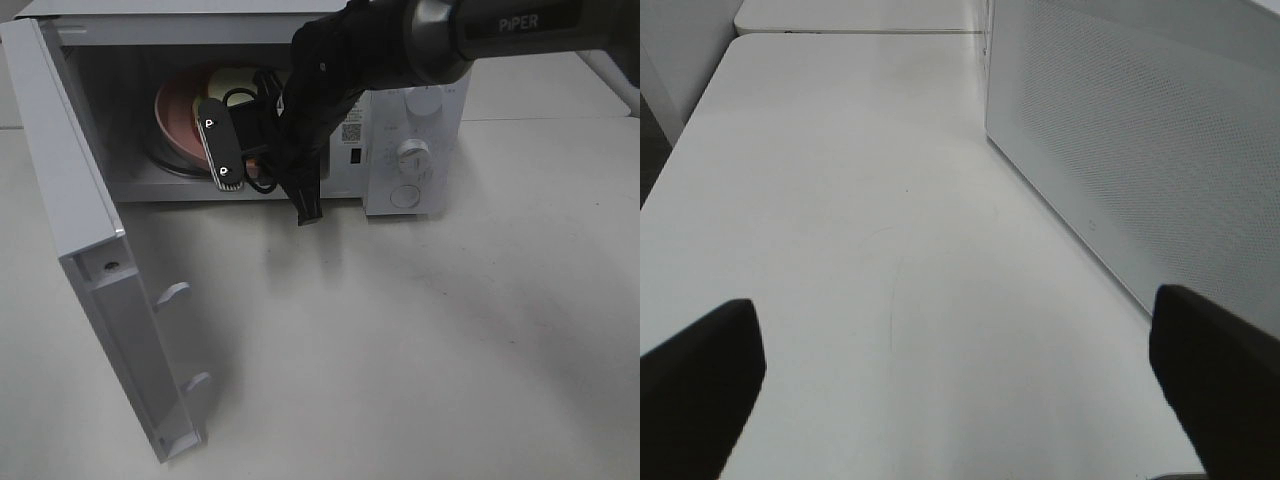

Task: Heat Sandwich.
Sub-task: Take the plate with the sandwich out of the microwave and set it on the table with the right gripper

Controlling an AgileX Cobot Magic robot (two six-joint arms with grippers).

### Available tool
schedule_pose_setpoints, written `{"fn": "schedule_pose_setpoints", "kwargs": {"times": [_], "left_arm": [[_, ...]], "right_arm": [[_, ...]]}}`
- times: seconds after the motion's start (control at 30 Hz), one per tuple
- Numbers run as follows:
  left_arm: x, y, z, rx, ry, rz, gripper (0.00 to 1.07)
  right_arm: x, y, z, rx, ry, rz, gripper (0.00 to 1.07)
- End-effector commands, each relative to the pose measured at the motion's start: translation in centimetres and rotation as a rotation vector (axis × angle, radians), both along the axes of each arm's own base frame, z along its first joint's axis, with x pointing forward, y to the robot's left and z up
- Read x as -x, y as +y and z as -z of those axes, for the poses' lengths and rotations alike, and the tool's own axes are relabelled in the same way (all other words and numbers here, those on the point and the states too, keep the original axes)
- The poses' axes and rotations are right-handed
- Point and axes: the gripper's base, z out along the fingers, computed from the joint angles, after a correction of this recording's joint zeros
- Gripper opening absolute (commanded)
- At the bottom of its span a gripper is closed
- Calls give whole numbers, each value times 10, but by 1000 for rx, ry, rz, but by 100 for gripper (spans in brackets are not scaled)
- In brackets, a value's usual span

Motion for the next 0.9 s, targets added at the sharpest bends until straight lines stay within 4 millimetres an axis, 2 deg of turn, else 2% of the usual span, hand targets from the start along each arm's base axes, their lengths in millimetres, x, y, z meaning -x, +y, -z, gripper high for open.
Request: {"fn": "schedule_pose_setpoints", "kwargs": {"times": [0.03, 0.9], "left_arm": [[3, 0, 1, 0, -23, -3, 103], [3, 0, 1, 0, -23, -3, 103]], "right_arm": [[1, -5, -14, 2, -50, -29, 0], [46, -27, -29, 31, -50, -92, 1]]}}
